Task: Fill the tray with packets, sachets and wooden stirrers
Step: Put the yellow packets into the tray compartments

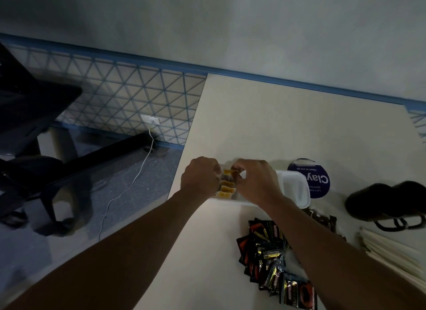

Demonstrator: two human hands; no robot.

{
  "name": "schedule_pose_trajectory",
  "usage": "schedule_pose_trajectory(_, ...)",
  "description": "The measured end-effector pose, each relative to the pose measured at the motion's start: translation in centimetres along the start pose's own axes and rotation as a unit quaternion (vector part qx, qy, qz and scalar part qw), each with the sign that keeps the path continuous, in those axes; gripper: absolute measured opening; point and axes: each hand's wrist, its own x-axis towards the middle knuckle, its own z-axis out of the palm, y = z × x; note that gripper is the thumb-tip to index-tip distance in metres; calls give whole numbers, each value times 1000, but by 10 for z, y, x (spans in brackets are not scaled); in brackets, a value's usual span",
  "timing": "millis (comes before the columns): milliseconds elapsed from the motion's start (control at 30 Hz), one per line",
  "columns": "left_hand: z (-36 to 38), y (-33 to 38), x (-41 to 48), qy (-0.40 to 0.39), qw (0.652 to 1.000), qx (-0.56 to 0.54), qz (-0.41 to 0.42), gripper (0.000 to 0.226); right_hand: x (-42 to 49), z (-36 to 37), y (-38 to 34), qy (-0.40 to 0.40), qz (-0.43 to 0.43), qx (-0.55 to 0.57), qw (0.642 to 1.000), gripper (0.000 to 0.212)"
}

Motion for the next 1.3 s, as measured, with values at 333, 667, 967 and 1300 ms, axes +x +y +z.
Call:
schedule_pose_trajectory(333, -4, 1, -3, 3, 1000, -3, 2, 23, -2, -4, 1, -52, 13, -1, 999, 25)
schedule_pose_trajectory(667, 2, 7, -7, -2, 999, -36, -7, 13, -2, -11, 0, -70, 5, 20, 997, 14)
schedule_pose_trajectory(967, 1, 6, -8, 14, 1000, 18, 1, 25, 1, -4, -7, -40, -11, -68, 997, 24)
schedule_pose_trajectory(1300, -3, 0, -4, 17, 999, -30, 5, 19, 10, 3, -15, -48, 6, -148, 988, 14)
